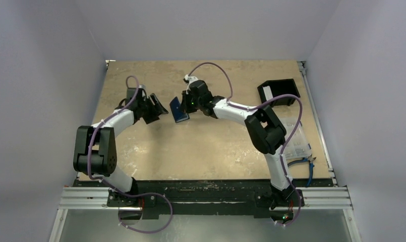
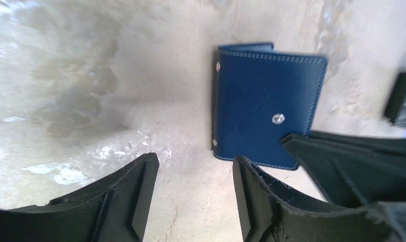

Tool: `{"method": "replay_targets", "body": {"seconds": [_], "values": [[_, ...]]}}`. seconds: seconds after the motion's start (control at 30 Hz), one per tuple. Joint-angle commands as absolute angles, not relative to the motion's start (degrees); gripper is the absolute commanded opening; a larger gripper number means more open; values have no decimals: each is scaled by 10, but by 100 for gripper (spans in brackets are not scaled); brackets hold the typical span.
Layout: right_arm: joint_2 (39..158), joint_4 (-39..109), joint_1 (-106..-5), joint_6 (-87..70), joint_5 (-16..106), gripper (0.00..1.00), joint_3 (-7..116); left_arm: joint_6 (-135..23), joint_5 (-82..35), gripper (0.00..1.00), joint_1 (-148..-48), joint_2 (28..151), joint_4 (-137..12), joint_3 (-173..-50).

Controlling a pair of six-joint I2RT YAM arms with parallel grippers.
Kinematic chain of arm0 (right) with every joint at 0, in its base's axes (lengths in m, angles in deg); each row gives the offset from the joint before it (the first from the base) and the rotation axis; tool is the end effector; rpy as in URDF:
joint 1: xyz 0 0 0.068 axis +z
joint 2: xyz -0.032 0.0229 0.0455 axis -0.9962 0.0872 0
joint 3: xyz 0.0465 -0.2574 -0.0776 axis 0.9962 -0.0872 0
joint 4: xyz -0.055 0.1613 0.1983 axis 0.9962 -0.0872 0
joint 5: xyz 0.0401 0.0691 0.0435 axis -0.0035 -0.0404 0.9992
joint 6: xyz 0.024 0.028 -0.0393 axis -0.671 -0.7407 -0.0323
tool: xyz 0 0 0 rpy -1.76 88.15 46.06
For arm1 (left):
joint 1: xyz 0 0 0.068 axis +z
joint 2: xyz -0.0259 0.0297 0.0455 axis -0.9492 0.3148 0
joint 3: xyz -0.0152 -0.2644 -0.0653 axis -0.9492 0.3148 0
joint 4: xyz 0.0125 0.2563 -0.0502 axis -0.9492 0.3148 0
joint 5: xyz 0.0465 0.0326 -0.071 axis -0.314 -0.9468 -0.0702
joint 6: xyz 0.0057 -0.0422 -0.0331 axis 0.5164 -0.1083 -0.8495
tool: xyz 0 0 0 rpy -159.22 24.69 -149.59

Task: Put the credit cards into the card holder
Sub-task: Open the card holder at the center of the board.

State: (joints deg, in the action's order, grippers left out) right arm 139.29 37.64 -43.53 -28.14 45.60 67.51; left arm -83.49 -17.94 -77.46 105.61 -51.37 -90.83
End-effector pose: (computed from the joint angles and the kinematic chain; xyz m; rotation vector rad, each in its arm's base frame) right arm 0.3642 0.3289 0.1933 -0.3797 2.2102 0.8355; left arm 0.3204 -0.0410 0.1833 -0.6036 2.4298 -0.6287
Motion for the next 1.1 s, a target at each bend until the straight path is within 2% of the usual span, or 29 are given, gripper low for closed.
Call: {"method": "replay_targets", "body": {"seconds": [0.0, 0.03, 0.13, 0.27, 0.47, 0.57, 0.6, 0.7, 0.83, 0.97, 1.07], "values": [[1395, 295, -397, -219, 330, 0, 734, -877, -69, 61, -722, 1041, -536, -940], [1399, 284, -386, -215, 310, 0, 747, -886, -61, 61, -718, 1042, -546, -943], [1422, 252, -363, -203, 300, 20, 794, -898, -51, 61, -704, 1047, -553, -955], [1437, 287, -358, -246, 417, 41, 799, -873, -63, 61, -686, 1045, -522, -980], [1477, 401, -366, -366, 617, 54, 792, -792, -131, 61, -673, 1019, -441, -1016], [1499, 431, -373, -393, 646, 67, 794, -773, -133, 59, -673, 1006, -435, -1015], [1505, 453, -381, -407, 660, 68, 790, -770, -121, 58, -673, 1009, -437, -1015], [1526, 526, -422, -479, 709, 68, 759, -773, -43, 52, -675, 1036, -457, -1017], [1526, 525, -442, -477, 725, 65, 755, -794, 15, 38, -681, 1092, -499, -1017], [1509, 521, -444, -475, 731, 54, 750, -801, 5, 25, -685, 1146, -513, -1012], [1493, 497, -444, -459, 714, 45, 749, -792, -15, 19, -685, 1178, -508, -1002]]}}
